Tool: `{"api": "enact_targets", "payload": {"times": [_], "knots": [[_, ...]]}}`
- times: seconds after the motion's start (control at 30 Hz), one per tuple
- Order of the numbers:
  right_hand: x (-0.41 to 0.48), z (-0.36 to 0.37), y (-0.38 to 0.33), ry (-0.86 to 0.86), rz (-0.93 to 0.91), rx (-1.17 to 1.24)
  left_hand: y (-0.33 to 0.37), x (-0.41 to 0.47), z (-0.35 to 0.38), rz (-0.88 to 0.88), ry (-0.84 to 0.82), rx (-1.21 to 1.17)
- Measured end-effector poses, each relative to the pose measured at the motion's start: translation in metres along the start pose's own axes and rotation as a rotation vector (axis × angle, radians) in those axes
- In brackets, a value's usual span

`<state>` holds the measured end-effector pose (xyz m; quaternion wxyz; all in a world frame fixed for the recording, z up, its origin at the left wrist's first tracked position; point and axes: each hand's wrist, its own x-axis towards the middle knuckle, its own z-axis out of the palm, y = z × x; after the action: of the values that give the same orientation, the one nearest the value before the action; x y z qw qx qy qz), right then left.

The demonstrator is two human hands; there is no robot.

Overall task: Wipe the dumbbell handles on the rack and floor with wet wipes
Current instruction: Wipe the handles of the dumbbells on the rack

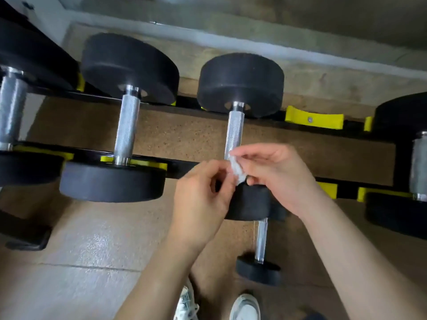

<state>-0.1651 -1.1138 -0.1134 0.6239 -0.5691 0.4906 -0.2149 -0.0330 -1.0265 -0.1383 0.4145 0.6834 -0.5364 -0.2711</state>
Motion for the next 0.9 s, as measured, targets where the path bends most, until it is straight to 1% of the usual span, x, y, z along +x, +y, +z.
{"api": "enact_targets", "payload": {"times": [0.07,0.1,0.13,0.2,0.27,0.33,0.4,0.47,0.57,0.6,0.63,0.67,0.7,0.77,0.8,0.83,0.87,0.9], "knots": [[0.017,-0.002,0.015,0.215,-0.114,-0.087,-0.009,0.003,0.005,0.082,0.033,0.095],[0.025,-0.004,0.024,0.297,-0.16,-0.154,-0.013,0.004,0.005,0.118,0.037,0.124],[0.032,-0.005,0.032,0.337,-0.203,-0.213,-0.016,0.007,0.004,0.156,0.029,0.145],[0.042,-0.004,0.047,0.334,-0.297,-0.297,-0.022,0.011,0.0,0.234,-0.009,0.175],[0.049,-0.006,0.056,0.269,-0.349,-0.325,-0.026,0.016,-0.004,0.297,-0.051,0.197],[0.056,-0.011,0.058,0.187,-0.37,-0.437,-0.028,0.022,-0.005,0.302,-0.059,0.199],[0.064,-0.017,0.061,0.143,-0.409,-0.539,-0.032,0.026,-0.003,0.29,-0.03,0.219],[0.075,-0.018,0.064,0.201,-0.483,-0.513,-0.037,0.03,-0.005,0.264,-0.027,0.279],[0.094,-0.014,0.067,0.397,-0.672,-0.415,-0.041,0.029,-0.009,0.262,-0.066,0.356],[0.097,-0.014,0.069,0.433,-0.711,-0.385,-0.041,0.028,-0.009,0.27,-0.076,0.365],[0.099,-0.015,0.072,0.428,-0.73,-0.353,-0.041,0.026,-0.01,0.282,-0.079,0.367],[0.096,-0.016,0.075,0.375,-0.718,-0.33,-0.041,0.025,-0.009,0.292,-0.076,0.365],[0.09,-0.016,0.079,0.278,-0.683,-0.319,-0.041,0.024,-0.009,0.298,-0.072,0.361],[0.077,-0.019,0.078,0.066,-0.63,-0.421,-0.04,0.024,-0.009,0.301,-0.067,0.361],[0.075,-0.02,0.076,0.006,-0.63,-0.51,-0.04,0.023,-0.009,0.3,-0.072,0.364],[0.076,-0.021,0.07,0.005,-0.649,-0.56,-0.039,0.024,-0.008,0.302,-0.078,0.366],[0.079,-0.021,0.065,0.058,-0.69,-0.56,-0.038,0.025,-0.008,0.303,-0.082,0.363],[0.086,-0.02,0.058,0.149,-0.751,-0.536,-0.038,0.026,-0.008,0.304,-0.077,0.36]]}}
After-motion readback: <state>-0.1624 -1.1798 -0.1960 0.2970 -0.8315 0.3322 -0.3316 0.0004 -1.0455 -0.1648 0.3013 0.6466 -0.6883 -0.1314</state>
